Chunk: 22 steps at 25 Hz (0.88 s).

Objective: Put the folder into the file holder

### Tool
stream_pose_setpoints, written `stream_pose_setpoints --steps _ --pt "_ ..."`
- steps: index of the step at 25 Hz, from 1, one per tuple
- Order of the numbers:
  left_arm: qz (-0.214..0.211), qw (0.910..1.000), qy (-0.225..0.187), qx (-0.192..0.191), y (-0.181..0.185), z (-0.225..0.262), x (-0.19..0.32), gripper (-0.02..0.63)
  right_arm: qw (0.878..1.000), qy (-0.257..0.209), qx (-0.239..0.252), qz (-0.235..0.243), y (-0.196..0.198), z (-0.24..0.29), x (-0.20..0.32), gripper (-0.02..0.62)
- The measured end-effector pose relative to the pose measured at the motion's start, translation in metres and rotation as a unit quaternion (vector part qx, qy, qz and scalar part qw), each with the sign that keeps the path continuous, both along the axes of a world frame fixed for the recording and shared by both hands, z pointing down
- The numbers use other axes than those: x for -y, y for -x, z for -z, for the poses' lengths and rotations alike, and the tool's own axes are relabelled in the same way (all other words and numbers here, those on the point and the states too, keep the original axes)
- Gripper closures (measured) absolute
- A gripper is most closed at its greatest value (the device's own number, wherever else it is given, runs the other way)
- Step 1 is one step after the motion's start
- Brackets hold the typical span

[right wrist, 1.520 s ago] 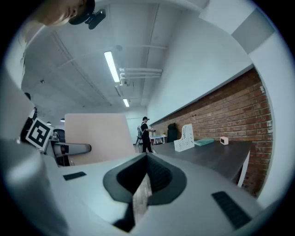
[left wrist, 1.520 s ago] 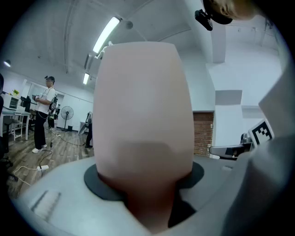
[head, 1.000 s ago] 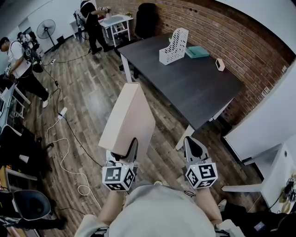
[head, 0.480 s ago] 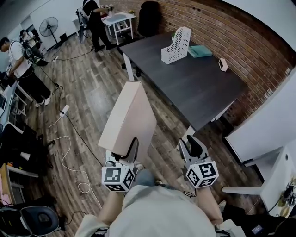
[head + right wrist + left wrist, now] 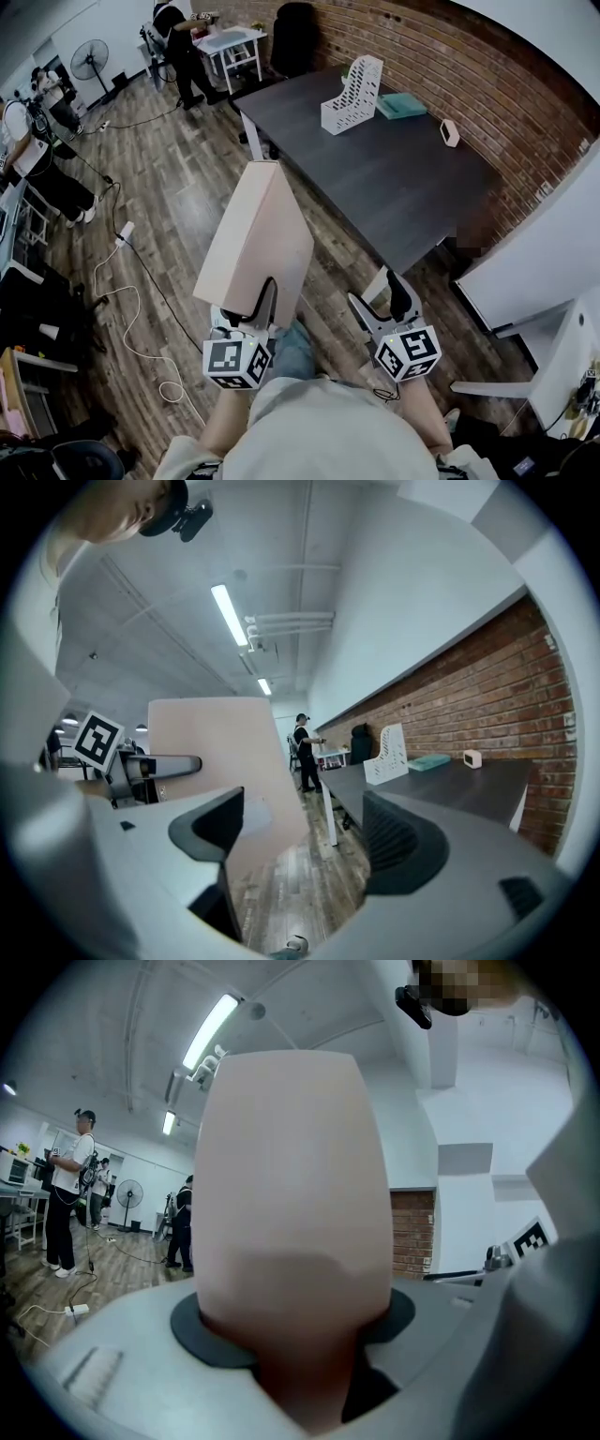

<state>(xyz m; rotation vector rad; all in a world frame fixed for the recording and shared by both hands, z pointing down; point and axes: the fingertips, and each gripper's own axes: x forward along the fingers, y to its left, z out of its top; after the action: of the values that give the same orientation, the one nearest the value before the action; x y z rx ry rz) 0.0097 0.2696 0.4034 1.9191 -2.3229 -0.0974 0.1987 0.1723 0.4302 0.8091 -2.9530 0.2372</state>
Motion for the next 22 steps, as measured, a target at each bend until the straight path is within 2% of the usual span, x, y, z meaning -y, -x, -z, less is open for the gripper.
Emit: stream_pose_setpoints --steps 7,22 --pt "-0.010 0.9999 -0.007 -0.008 0.040 -0.003 0.055 0.337 1.000 0.005 0.002 -0.010 0.039 -0.003 0.056 0.185" --pt "-0.052 0.9986 -0.008 -0.006 0.167 0.017 0.198 0.337 0.999 -0.002 0.014 -0.041 0.169 0.022 0.187 0.168"
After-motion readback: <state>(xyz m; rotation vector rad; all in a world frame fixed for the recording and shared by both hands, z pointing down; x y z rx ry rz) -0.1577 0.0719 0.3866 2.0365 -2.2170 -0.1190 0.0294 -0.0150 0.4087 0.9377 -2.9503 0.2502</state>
